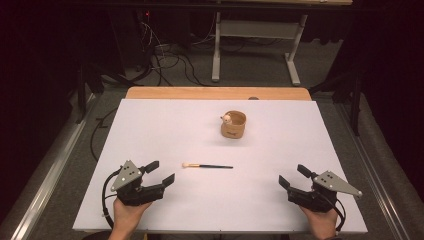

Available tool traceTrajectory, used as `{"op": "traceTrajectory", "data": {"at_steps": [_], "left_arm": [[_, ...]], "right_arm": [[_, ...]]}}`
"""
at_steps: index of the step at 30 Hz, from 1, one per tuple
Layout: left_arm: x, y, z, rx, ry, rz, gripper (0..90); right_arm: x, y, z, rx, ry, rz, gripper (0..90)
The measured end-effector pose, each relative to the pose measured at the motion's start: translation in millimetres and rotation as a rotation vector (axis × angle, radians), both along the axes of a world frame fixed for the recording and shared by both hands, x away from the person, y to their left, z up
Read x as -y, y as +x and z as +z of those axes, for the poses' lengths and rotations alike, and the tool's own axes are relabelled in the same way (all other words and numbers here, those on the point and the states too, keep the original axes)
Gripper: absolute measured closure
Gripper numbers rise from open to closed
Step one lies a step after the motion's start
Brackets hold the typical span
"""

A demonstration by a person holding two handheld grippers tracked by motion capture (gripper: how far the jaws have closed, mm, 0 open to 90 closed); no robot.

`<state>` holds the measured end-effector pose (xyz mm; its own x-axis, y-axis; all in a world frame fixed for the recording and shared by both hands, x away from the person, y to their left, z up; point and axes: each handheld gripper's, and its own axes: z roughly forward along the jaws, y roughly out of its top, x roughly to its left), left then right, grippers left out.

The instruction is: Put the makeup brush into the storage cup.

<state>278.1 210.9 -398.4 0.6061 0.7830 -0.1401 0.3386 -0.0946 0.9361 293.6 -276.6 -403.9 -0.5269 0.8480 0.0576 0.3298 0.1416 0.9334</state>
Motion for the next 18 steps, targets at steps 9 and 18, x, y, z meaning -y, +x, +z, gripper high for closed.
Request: {"op": "traceTrajectory", "data": {"at_steps": [9, 18], "left_arm": [[0.1, -1.0, -0.3, 0.0, 0.004, -0.002, 29.0], [0.8, -0.3, -0.5, 0.003, 0.01, -0.005, 29.2]], "right_arm": [[-1.2, -0.2, 0.0, -0.003, 0.0, 0.001, 23.7], [-1.2, 1.1, -0.7, -0.008, -0.006, 0.001, 23.9]]}}
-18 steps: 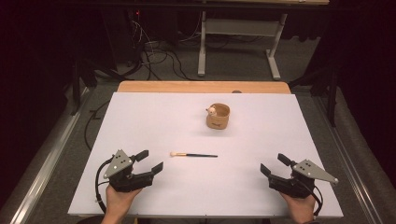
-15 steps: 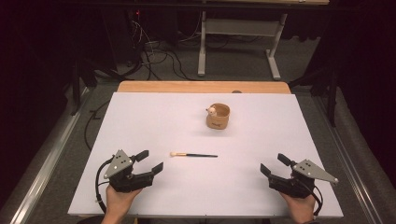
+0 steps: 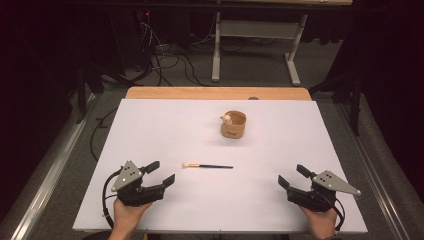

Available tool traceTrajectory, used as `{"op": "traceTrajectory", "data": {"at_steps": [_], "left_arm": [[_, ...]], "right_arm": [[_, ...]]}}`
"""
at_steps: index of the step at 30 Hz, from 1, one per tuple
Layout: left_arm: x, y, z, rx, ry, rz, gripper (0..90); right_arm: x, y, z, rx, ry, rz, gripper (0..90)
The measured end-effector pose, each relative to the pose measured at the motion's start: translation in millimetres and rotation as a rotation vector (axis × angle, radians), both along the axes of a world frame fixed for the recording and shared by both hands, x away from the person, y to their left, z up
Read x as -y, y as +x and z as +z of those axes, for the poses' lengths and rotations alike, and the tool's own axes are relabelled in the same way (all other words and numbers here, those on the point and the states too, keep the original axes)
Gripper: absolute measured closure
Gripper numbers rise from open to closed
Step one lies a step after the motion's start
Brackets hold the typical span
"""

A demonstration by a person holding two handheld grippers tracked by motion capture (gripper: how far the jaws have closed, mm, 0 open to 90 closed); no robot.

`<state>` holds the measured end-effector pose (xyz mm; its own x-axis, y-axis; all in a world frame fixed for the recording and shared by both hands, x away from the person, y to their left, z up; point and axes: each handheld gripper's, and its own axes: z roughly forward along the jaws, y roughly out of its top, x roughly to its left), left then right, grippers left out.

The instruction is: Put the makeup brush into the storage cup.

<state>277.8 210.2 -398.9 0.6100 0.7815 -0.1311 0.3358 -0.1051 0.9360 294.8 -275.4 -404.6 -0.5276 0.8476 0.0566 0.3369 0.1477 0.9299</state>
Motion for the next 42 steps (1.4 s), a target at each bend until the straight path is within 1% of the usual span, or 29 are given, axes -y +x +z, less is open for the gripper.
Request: {"op": "traceTrajectory", "data": {"at_steps": [5, 9, 10, 12, 13, 20, 22, 23, 32, 36, 38, 42], "left_arm": [[0.9, -0.3, -0.1, 0.0, 0.003, -0.003, 29.5], [0.9, -0.3, -0.4, 0.001, -0.006, 0.0, 29.5], [0.5, -0.1, -0.4, 0.0, -0.001, -0.002, 29.5], [1.3, 0.0, -0.5, -0.001, -0.005, 0.0, 29.5], [1.2, -0.1, -0.4, 0.0, 0.0, -0.001, 29.5], [1.4, -0.9, -0.2, 0.001, 0.002, -0.001, 29.6], [1.8, -0.7, -0.4, 0.0, 0.001, 0.0, 29.6], [1.6, -0.7, -0.3, -0.001, 0.006, -0.002, 29.6], [1.9, -1.3, -0.1, 0.004, -0.002, 0.003, 29.4], [1.9, -1.4, -0.1, 0.004, 0.002, 0.001, 29.3], [1.8, -1.0, -0.3, 0.0, 0.008, -0.001, 29.3], [2.6, -0.5, -0.7, -0.002, 0.009, -0.002, 29.4]], "right_arm": [[0.6, -0.7, 0.2, 0.002, 0.003, 0.0, 23.9], [0.2, 0.2, -0.2, 0.0, 0.001, 0.0, 24.0], [-0.1, 0.3, -0.3, -0.001, 0.0, 0.001, 24.0], [-0.4, 0.3, -0.3, -0.001, -0.001, 0.0, 24.0], [-0.3, 0.3, -0.4, -0.002, 0.0, -0.001, 24.0], [0.2, -0.3, -0.1, 0.003, 0.002, 0.002, 24.2], [0.0, -0.5, 0.0, -0.002, 0.003, 0.0, 24.2], [-0.1, -0.3, 0.0, -0.003, 0.003, 0.0, 24.2], [-3.8, -0.4, 0.3, -0.007, 0.006, 0.012, 24.2], [-5.1, 0.1, 0.7, -0.009, 0.007, 0.018, 24.2], [-6.0, 1.3, 1.9, -0.007, 0.009, 0.023, 24.3], [-9.2, 4.3, 3.1, -0.017, 0.048, 0.026, 24.5]]}}
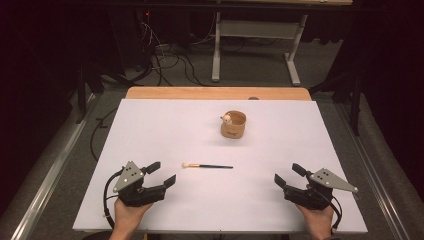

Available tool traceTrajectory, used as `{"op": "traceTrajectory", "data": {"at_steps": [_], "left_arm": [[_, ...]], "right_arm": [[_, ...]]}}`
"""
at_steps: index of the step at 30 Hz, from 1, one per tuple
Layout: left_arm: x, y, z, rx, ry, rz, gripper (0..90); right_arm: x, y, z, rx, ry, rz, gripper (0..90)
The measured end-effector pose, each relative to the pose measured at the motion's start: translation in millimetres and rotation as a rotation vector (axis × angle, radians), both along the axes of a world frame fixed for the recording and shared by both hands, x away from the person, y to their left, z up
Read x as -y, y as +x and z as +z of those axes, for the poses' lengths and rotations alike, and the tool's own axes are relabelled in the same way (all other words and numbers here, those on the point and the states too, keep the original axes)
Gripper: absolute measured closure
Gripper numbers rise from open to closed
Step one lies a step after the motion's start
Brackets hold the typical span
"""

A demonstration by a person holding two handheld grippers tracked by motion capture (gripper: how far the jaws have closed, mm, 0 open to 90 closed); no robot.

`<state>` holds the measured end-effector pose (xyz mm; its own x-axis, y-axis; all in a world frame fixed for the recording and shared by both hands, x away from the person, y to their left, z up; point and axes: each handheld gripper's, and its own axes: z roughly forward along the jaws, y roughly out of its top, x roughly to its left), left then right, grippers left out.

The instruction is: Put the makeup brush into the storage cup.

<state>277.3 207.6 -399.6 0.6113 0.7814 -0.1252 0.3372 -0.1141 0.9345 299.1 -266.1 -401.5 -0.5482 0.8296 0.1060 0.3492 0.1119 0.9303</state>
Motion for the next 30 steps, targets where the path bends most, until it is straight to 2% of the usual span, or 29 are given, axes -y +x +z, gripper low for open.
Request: {"op": "traceTrajectory", "data": {"at_steps": [7, 21, 30], "left_arm": [[0.2, 0.0, -0.3, -0.001, 0.001, 0.002, 29.4], [0.4, 0.7, -0.9, -0.008, 0.004, 0.004, 29.6], [0.2, 0.5, -1.3, -0.014, 0.0, 0.002, 30.0]], "right_arm": [[-11.4, 3.8, 3.1, 0.007, -0.014, 0.025, 24.6], [-15.4, 8.5, 8.3, 0.011, -0.008, 0.039, 24.9], [-22.5, 14.9, 17.3, 0.034, -0.013, 0.053, 25.4]]}}
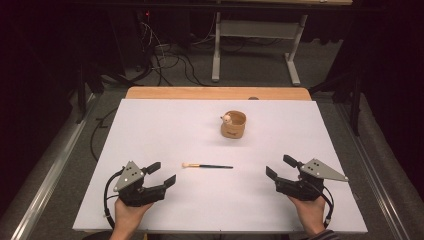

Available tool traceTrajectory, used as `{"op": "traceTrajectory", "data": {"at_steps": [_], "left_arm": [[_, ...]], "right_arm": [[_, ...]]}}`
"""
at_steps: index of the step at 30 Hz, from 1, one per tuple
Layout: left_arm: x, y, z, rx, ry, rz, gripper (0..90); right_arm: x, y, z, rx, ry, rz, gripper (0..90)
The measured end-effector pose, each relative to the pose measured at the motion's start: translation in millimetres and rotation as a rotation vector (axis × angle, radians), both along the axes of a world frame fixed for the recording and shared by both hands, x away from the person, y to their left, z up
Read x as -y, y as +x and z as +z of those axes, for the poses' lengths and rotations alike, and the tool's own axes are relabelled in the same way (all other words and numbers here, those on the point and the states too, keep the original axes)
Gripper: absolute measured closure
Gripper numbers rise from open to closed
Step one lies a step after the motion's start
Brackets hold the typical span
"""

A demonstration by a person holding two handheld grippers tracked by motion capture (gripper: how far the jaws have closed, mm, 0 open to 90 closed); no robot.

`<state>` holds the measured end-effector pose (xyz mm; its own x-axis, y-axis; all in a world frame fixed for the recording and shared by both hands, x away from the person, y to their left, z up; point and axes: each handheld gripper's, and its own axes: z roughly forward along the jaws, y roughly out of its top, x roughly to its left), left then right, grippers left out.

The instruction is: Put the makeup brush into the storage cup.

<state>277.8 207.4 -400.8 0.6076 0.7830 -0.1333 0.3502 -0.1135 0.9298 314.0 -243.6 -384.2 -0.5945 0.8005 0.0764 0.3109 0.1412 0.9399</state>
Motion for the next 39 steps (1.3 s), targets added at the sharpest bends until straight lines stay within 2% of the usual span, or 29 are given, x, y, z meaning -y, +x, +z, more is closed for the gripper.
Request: {"op": "traceTrajectory", "data": {"at_steps": [9, 13, 28, 34, 39], "left_arm": [[0.1, 0.3, -0.5, 0.0, -0.002, 0.007, 30.2], [1.3, 0.1, -0.5, 0.001, 0.001, 0.005, 30.2], [1.7, 0.3, -0.8, -0.002, 0.001, -0.001, 30.4], [1.5, 0.5, -0.8, -0.003, 0.006, -0.006, 30.5], [1.8, 0.0, -0.4, 0.0, 0.009, -0.009, 30.5]], "right_arm": [[-6.5, 8.4, 5.6, 0.017, -0.004, 0.018, 25.7], [-7.6, 10.8, 6.7, 0.012, 0.017, 0.024, 25.7], [-17.6, 21.1, 14.2, 0.015, 0.013, 0.043, 25.8], [-20.9, 26.0, 18.4, 0.022, 0.018, 0.035, 25.7], [-24.7, 31.8, 21.7, 0.01, 0.034, 0.037, 25.5]]}}
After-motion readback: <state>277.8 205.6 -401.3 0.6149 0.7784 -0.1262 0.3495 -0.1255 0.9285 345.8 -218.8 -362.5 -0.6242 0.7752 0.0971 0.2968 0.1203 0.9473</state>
